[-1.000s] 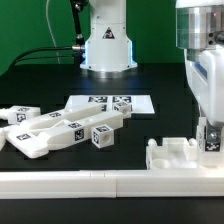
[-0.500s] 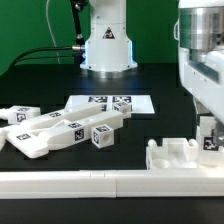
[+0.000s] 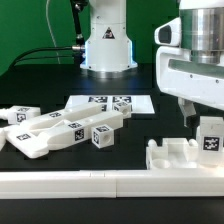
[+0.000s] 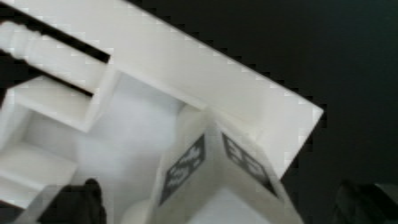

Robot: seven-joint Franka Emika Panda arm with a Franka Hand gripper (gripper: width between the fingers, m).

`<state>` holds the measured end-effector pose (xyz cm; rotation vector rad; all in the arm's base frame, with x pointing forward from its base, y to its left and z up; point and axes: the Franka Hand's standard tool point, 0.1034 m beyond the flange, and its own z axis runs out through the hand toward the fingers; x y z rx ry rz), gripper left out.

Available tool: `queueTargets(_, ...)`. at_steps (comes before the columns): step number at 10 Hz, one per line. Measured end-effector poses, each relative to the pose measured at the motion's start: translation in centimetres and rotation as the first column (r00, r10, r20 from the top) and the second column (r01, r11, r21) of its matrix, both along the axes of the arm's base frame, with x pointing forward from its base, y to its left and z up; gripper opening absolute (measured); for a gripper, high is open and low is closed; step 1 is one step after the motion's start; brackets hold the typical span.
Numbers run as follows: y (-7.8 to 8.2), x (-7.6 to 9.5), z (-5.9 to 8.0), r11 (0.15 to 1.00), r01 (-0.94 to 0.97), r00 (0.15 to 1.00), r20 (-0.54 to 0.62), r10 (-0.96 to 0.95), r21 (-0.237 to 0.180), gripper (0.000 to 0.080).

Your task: Assemble chair

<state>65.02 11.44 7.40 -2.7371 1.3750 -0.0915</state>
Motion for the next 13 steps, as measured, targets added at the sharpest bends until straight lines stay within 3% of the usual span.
queueTargets(1, 0.2, 0.2, 0.27, 0.975, -0.218, 0.976, 0.015, 0.219, -0.051, 0.0649)
queueTargets(2, -0.12, 0.55, 0.25, 0.896, -0.434, 0.897, 0.04, 0.439, -0.094, 0.0649)
queueTargets(4, -0.14, 0.46, 0.1, 0.904, -0.418, 0.905, 0.042, 0.423, -0.091, 0.0649)
queueTargets(5, -0.21, 0.47, 0.08, 0.904, -0.417, 0.906, 0.042, 0.422, -0.091, 0.0558)
queueTargets(6, -0.21, 0.45, 0.05, 0.907, -0.412, 0.908, 0.042, 0.416, -0.09, 0.0373)
queueTargets(7, -0.2, 0.44, 0.02, 0.954, -0.29, 0.955, 0.047, 0.294, -0.07, 0.0282)
queueTargets(9, -0.28, 0.4, -0.01, 0.994, -0.099, 0.994, 0.046, 0.101, -0.043, 0.0282)
queueTargets(10, -0.36, 0.31, 0.02, 0.996, 0.086, 0.996, 0.028, -0.086, -0.022, 0.0282)
queueTargets(11, -0.41, 0.12, 0.04, 0.965, 0.263, 0.965, -0.007, -0.263, -0.007, 0.0282)
queueTargets(13, -0.45, 0.39, -0.09, 0.772, 0.634, 0.773, -0.044, -0.633, 0.046, 0.0282)
